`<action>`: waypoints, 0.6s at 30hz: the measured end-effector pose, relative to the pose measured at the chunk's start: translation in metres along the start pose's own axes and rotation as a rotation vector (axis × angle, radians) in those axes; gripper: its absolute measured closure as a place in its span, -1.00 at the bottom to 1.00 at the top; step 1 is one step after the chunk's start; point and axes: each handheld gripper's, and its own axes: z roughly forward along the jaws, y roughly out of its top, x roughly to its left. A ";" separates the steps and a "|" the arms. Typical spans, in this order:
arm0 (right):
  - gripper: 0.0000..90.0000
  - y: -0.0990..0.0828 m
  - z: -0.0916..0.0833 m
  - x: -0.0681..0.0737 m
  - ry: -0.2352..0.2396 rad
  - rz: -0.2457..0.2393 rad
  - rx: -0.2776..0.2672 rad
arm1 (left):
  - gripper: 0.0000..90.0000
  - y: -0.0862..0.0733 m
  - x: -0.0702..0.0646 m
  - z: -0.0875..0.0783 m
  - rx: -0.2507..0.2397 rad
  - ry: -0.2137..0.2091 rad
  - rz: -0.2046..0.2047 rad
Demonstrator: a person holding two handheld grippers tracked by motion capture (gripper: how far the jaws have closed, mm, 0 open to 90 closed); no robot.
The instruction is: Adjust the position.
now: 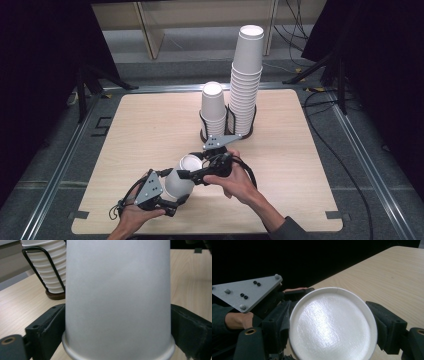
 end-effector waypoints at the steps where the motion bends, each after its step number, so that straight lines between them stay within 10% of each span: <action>1: -0.43 0.000 0.000 0.000 0.019 0.021 -0.008 | -0.88 0.000 0.000 0.000 -0.025 -0.005 -0.004; 11: -0.41 0.008 -0.022 -0.004 0.087 0.121 -0.147 | -1.00 0.002 0.006 -0.007 -0.189 -0.018 -0.102; 18: -0.41 0.010 -0.023 -0.001 0.124 0.147 -0.159 | -1.00 0.004 0.005 -0.011 -0.230 -0.017 -0.091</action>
